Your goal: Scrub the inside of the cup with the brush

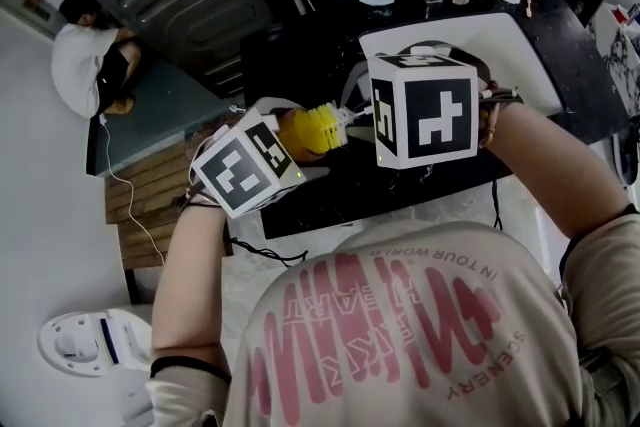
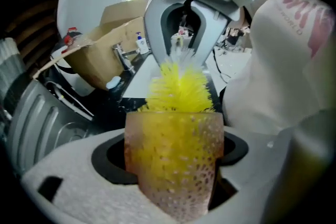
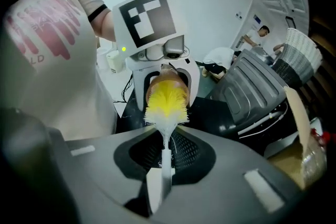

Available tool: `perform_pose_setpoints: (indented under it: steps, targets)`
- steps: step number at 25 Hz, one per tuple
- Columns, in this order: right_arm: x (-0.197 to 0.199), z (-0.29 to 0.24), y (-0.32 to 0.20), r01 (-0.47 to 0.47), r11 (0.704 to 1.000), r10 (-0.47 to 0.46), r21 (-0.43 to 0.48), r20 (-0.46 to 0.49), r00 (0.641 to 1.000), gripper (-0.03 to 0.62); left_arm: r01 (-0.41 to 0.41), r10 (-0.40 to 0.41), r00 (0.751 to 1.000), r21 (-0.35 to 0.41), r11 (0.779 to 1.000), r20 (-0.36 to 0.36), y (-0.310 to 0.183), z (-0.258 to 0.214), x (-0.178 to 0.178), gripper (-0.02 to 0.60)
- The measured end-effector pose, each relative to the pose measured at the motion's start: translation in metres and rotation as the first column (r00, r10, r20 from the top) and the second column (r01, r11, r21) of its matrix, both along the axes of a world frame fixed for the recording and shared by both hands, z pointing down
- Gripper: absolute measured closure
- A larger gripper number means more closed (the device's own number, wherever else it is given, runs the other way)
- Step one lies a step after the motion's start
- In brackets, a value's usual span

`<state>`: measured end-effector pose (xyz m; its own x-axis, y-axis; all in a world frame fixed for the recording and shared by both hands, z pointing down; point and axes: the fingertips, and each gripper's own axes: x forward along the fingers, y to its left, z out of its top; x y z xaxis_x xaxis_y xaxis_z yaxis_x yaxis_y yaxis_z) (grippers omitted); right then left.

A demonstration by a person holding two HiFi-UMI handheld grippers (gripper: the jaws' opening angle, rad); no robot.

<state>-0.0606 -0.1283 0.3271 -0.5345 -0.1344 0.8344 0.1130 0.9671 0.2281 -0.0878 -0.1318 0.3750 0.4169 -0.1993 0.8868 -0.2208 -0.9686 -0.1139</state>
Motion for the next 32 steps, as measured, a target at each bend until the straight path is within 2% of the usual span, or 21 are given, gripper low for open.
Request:
perform_pose_setpoints:
  steps: [3, 7, 14, 21, 29, 32]
  targets:
    - [0.003, -0.001, -0.008, -0.049, 0.999, 0.049, 0.0, -0.008, 0.999, 0.543, 0.068, -0.073, 0.996, 0.111, 0.992, 0.043, -0.02, -0.001, -0.004, 0.178]
    - [0.001, 0.004, -0.012, -0.097, 0.995, 0.096, -0.031, -0.019, 0.995, 0.543, 0.093, -0.115, 0.99, 0.226, 0.97, 0.086, -0.038, -0.002, -0.002, 0.178]
    - [-0.009, 0.009, -0.011, -0.166, 0.969, 0.175, -0.181, 0.031, 0.984, 0.543, 0.097, -0.168, 0.965, 0.32, 0.942, 0.201, -0.052, 0.01, -0.013, 0.178]
    - [-0.01, 0.01, -0.014, -0.179, 0.963, 0.184, -0.202, 0.002, 0.983, 0.545, -0.032, -0.148, 0.909, 0.421, 0.907, 0.389, -0.059, 0.025, -0.024, 0.179]
    - [-0.006, 0.008, -0.023, -0.205, 0.937, 0.224, -0.281, 0.038, 0.974, 0.546, -0.172, -0.056, 0.89, 0.446, 0.879, 0.453, -0.055, 0.024, -0.024, 0.178]
    - [-0.005, 0.007, -0.023, -0.206, 0.932, 0.228, -0.299, 0.04, 0.973, 0.546, -0.246, -0.011, 0.867, 0.446, 0.861, 0.498, -0.053, 0.023, -0.026, 0.178]
